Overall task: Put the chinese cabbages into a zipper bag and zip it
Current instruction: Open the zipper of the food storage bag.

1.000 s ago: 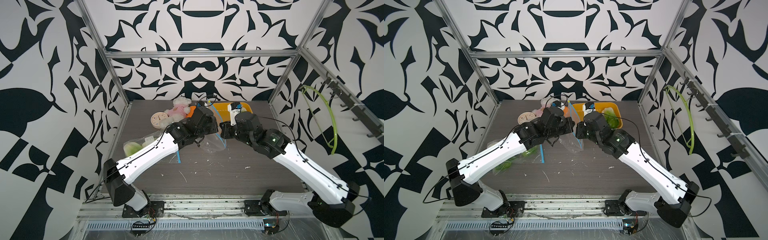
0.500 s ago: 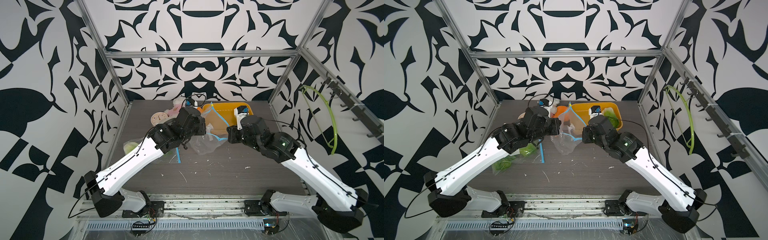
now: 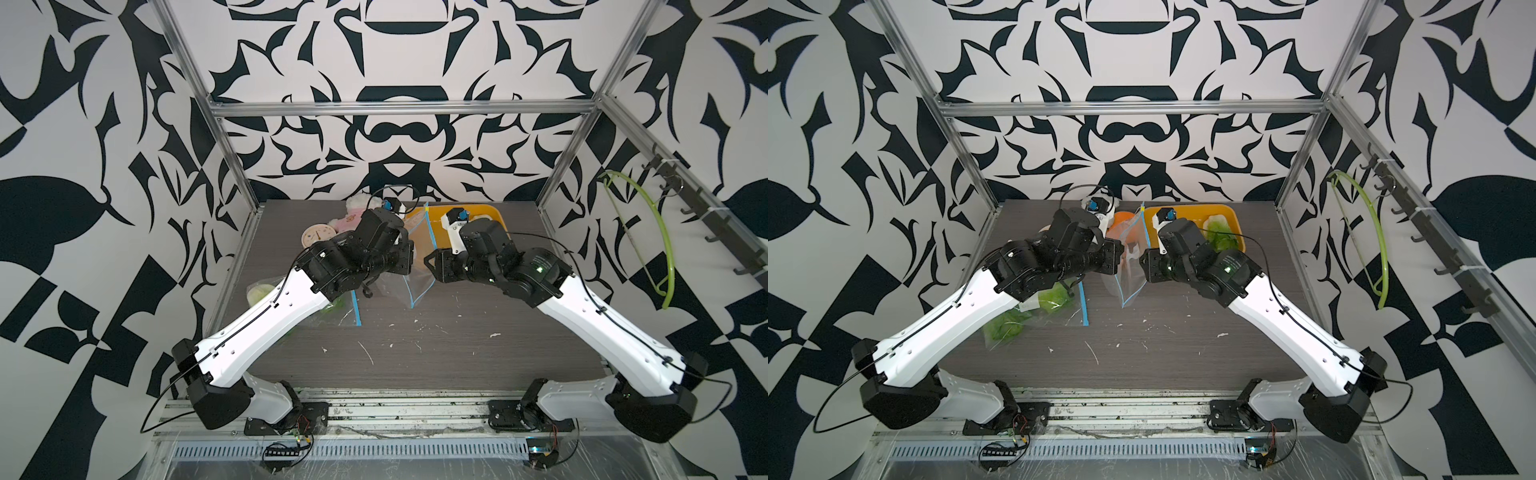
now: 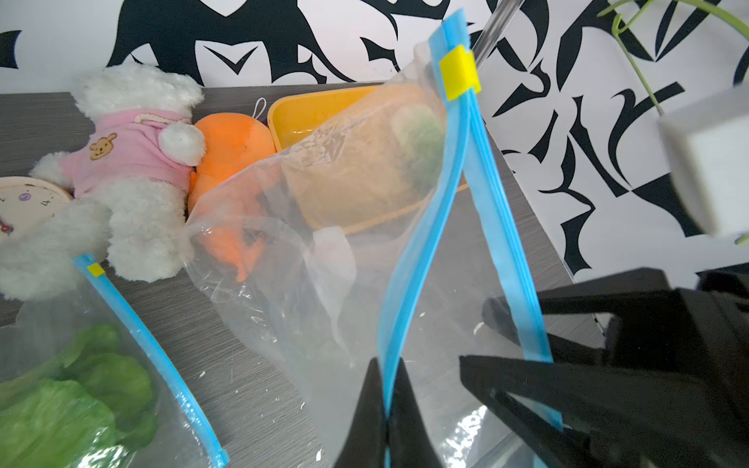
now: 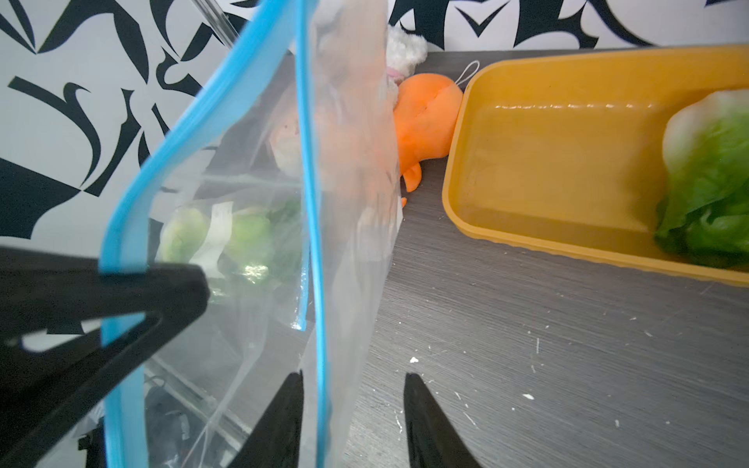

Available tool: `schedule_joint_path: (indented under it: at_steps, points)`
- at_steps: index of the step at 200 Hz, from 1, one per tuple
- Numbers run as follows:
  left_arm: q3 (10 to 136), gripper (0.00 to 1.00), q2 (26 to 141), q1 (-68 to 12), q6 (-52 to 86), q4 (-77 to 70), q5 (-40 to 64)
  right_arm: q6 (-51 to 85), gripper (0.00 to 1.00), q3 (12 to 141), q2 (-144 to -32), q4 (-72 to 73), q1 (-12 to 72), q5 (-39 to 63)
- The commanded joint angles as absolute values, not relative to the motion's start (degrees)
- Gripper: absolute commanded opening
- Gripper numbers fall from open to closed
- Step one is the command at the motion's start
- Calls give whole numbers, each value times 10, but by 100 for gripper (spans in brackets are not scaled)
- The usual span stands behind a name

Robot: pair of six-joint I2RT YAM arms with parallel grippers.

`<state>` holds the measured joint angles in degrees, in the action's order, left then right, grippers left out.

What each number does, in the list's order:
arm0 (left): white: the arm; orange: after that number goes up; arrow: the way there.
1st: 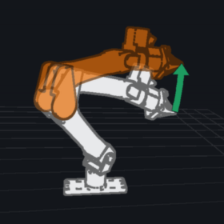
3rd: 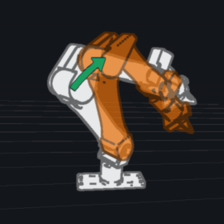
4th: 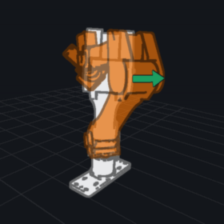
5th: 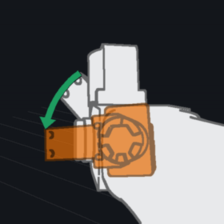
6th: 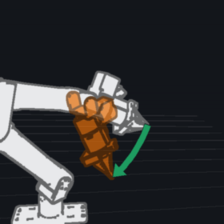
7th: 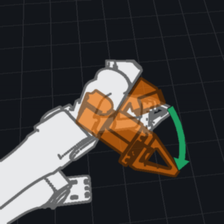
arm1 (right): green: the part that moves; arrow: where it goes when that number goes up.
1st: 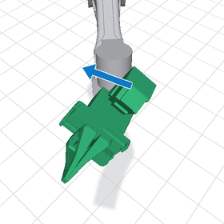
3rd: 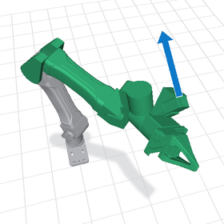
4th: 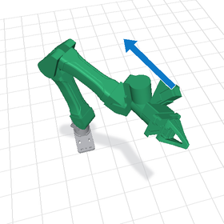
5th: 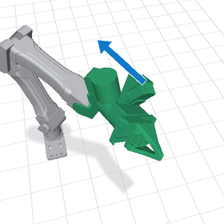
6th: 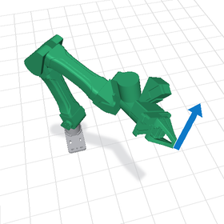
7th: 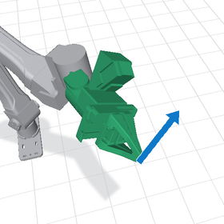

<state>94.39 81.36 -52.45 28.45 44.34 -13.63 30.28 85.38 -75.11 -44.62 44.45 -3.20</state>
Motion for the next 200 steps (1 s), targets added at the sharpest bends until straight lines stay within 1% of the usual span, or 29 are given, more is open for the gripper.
schedule_joint_path:
  at_steps: [1,29,66,106,129,155,200]
  points:
    - [969,0,824,-522,255,464,-123,289,47,872,-752,-434,432,-22]
    - [976,0,824,-522,238,490,-124,293,51,846,-731,-435,411,-25]
    - [971,0,824,-522,230,493,-129,295,54,823,-715,-449,403,-27]
    - [994,0,833,-522,211,504,-131,296,56,833,-739,-432,402,34]
    - [1030,0,845,-522,189,538,-198,308,56,816,-745,-444,402,-8]
    - [1051,0,845,-522,158,546,-259,316,55,757,-710,-427,396,-59]
    - [1017,0,830,-522,166,526,-267,327,55,683,-662,-395,372,-90]
